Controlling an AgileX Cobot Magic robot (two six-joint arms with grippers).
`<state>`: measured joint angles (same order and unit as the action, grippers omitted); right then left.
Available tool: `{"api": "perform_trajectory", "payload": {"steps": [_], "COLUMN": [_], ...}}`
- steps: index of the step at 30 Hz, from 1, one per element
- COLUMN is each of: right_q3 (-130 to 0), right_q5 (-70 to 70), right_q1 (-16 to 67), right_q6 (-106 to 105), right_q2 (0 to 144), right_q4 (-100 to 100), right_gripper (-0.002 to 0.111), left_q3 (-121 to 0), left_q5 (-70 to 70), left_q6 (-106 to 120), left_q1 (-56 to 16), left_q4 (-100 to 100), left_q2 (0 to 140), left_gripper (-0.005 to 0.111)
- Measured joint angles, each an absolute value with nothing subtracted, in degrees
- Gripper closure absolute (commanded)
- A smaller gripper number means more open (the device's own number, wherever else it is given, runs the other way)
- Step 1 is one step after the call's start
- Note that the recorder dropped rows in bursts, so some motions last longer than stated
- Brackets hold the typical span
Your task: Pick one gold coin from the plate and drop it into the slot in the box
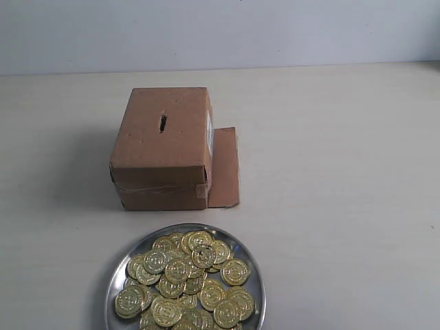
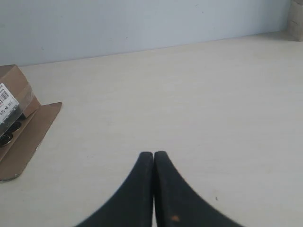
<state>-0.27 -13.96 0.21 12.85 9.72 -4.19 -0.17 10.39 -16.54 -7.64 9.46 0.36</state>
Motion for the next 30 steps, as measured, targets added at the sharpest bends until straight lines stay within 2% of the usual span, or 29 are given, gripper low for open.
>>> {"api": "perform_trajectory", "payload": {"steps": [30], "right_q3": [-0.3], "right_q5": [-12.7], "right_q1": [0.2], "right_q6": [12.4], "right_q2": [9.6], "right_q4": [-4.3], "right_gripper": [0.108], "left_q3": [-0.2], "left_q5": [10.4], "left_q6": [-16.5], "left_q1": [-7.6], "left_q4": [9.5], "left_q2": [0.4], "left_gripper": [0.107]}}
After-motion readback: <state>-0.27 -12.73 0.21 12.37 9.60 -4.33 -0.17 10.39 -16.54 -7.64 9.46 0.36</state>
